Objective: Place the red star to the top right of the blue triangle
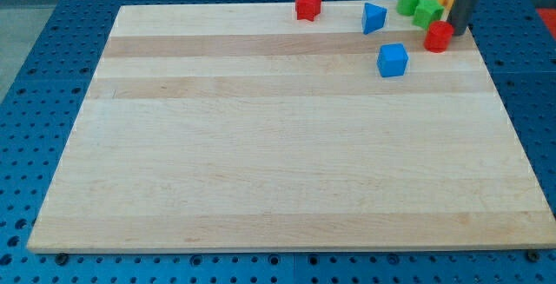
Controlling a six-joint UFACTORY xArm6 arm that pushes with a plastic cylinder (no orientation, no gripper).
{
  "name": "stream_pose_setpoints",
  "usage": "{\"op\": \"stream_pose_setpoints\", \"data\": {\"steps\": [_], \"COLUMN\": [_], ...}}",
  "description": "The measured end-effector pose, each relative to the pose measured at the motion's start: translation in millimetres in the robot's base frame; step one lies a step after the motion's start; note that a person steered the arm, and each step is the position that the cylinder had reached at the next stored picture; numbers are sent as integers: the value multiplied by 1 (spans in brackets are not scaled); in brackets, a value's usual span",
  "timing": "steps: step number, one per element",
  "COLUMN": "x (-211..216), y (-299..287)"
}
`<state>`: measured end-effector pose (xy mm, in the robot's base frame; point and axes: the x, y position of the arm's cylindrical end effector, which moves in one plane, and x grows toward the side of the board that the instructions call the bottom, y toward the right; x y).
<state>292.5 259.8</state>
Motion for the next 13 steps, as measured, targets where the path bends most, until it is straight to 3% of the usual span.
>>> {"op": "stream_pose_setpoints", "data": {"steps": [6, 8, 9, 11, 13], "x": [166, 159, 152, 147, 58], "y": [-124, -281, -333, -347, -387]}}
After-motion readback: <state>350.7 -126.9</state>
